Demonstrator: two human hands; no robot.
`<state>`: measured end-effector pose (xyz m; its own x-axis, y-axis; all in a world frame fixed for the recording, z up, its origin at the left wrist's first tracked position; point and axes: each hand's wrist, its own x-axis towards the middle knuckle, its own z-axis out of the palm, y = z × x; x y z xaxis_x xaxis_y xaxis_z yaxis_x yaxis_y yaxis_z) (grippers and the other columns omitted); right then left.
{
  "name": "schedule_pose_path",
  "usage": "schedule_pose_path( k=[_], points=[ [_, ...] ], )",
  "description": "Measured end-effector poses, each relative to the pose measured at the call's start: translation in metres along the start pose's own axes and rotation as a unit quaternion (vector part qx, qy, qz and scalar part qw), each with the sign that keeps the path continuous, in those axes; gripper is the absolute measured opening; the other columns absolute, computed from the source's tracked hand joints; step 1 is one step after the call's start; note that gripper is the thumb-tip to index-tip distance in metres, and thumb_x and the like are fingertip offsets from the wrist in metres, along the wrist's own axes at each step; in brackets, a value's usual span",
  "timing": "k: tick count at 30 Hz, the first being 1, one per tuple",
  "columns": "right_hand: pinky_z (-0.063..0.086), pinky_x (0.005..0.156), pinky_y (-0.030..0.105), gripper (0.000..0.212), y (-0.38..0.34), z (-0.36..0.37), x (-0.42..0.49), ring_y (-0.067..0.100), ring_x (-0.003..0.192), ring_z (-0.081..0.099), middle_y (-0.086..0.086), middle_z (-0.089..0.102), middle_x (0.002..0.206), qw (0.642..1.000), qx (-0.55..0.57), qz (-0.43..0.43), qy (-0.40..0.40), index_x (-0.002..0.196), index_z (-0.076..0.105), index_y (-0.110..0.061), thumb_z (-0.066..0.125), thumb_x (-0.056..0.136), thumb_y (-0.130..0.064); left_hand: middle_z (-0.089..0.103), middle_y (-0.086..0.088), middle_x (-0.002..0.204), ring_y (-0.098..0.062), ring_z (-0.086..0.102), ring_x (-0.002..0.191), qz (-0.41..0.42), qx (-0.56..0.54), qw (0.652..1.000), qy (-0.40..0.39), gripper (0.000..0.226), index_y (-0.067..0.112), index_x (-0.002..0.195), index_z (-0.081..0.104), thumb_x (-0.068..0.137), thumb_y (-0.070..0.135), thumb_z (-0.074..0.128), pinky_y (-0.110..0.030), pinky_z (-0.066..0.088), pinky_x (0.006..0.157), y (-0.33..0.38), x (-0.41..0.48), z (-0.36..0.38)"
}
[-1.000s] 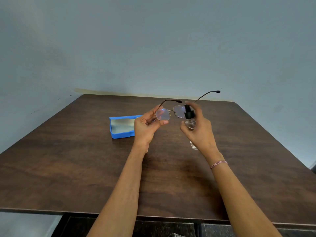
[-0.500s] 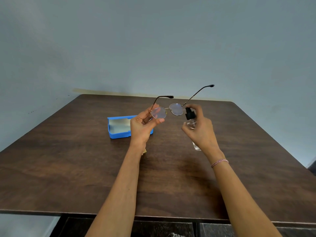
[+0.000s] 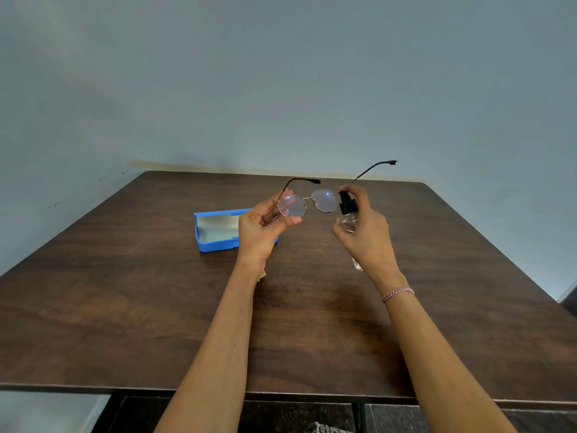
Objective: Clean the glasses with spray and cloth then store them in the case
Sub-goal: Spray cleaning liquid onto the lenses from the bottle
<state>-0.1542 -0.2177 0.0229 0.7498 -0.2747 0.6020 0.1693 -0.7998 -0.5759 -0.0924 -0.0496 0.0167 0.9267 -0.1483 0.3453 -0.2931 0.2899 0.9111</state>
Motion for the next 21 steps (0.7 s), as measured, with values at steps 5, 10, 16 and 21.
schedule_pose_path(
  k=[5, 10, 16, 21],
  points=[
    [0.047, 0.072, 0.027, 0.061, 0.0029, -0.0004, -0.0004, 0.016, 0.077, 0.059, -0.006, 0.059, 0.089, 1.000, 0.013, 0.019, 0.019, 0.132, 0.036, -0.035, 0.060, 0.081, -0.011, 0.068, 0.004, 0.106, 0.004, 0.065, 0.095, -0.005, 0.001, 1.000, 0.005, 0.050, 0.016, 0.113, 0.064, 0.070, -0.008, 0.073, -0.010, 0.049, 0.077, 0.0022, -0.0010, 0.0007],
    [0.043, 0.064, 0.026, 0.056, 0.0028, -0.0014, 0.0003, 0.014, 0.066, 0.058, -0.004, 0.059, 0.077, 1.000, 0.001, 0.010, 0.017, 0.123, 0.036, -0.037, 0.058, 0.080, -0.010, 0.069, 0.006, 0.106, -0.004, 0.064, 0.104, -0.008, 0.004, 1.000, 0.016, 0.050, 0.009, 0.116, 0.064, 0.070, -0.006, 0.074, -0.013, 0.050, 0.080, -0.0009, 0.0021, -0.0014],
    [0.048, 0.068, 0.028, 0.059, 0.0025, 0.0029, -0.0021, 0.015, 0.072, 0.062, -0.007, 0.061, 0.082, 1.000, 0.021, -0.009, -0.008, 0.126, 0.035, -0.040, 0.060, 0.080, -0.012, 0.067, -0.002, 0.112, 0.000, 0.065, 0.099, -0.006, -0.007, 0.999, 0.034, 0.045, 0.009, 0.112, 0.065, 0.071, -0.007, 0.073, -0.012, 0.051, 0.077, -0.0002, 0.0019, -0.0021],
    [0.051, 0.078, 0.022, 0.063, 0.0101, 0.0005, 0.0000, 0.008, 0.085, 0.064, -0.015, 0.056, 0.113, 0.990, 0.139, -0.011, 0.008, 0.132, 0.030, -0.039, 0.066, 0.085, -0.017, 0.068, 0.001, 0.106, 0.009, 0.065, 0.087, -0.018, -0.013, 0.998, 0.055, 0.040, 0.010, 0.109, 0.066, 0.072, -0.005, 0.073, -0.007, 0.048, 0.069, 0.0006, 0.0037, -0.0018]
  ],
)
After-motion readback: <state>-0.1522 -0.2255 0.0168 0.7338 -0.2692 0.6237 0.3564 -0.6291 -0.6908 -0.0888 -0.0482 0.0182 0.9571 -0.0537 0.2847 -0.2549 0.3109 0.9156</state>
